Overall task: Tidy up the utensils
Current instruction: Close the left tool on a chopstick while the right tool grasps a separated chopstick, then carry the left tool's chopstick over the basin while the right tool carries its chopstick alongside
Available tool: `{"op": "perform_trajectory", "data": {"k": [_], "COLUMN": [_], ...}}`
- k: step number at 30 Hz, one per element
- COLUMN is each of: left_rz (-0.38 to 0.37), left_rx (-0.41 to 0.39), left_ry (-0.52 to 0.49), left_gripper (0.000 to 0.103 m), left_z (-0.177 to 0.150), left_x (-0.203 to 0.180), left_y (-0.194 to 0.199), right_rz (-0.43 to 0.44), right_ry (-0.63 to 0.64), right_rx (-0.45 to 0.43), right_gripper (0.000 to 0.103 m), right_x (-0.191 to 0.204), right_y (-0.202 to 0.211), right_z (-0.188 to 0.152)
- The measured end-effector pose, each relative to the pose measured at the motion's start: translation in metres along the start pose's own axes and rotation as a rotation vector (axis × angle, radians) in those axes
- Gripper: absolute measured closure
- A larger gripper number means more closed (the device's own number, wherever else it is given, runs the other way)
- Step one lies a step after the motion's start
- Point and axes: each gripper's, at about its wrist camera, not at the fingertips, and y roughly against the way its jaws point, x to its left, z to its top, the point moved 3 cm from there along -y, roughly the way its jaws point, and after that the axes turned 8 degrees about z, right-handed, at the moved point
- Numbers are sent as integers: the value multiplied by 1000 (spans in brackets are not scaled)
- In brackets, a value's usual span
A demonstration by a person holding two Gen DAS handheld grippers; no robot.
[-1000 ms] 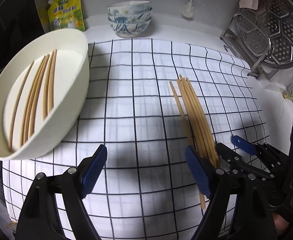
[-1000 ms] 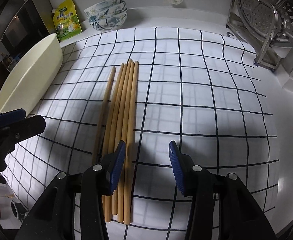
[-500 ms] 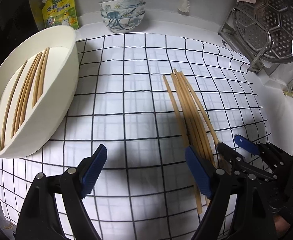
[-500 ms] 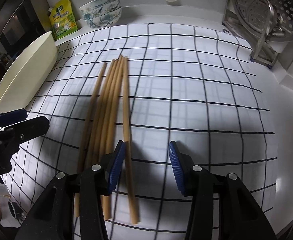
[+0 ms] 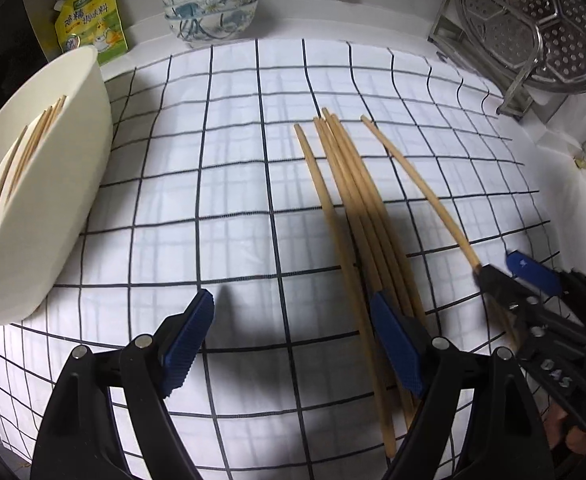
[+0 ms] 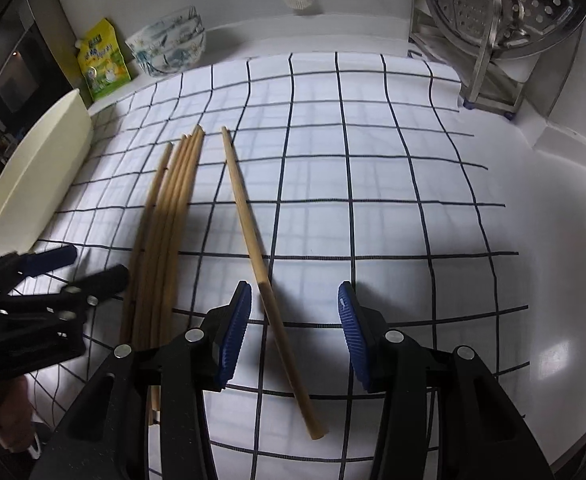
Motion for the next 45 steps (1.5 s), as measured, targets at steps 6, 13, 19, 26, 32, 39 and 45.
{"op": "perform_trajectory", "data": {"k": [6, 13, 19, 26, 32, 39, 45], "left_rz": [36, 82, 93, 95, 59, 22, -15], "left_rx": [-5, 0, 4, -25, -55, -14, -15], "left_ry": [-15, 3, 23, 17, -6, 2, 24], "left_gripper": [23, 22, 21, 21, 60, 96, 96], "left_z": [-2, -7, -7, 2, 3, 5, 10], "left_x": [-4, 14, 28, 16, 5, 8, 20], "left_y": [-7, -6, -6, -10, -1, -1, 14], "right_rz": [-2, 1, -13, -50, -31, 9, 62], "right_ry": [6, 29, 60, 155, 181, 164, 103], "right_rx": [-3, 18, 20, 12, 7, 18, -5], "right_gripper": [58, 58, 58, 59, 92, 97, 97], "right_x": [3, 9, 10, 19, 26, 31, 37], "right_y": [1, -8, -15, -22, -22, -23, -4], "right_z": [1, 3, 7, 10, 9, 11, 20]}}
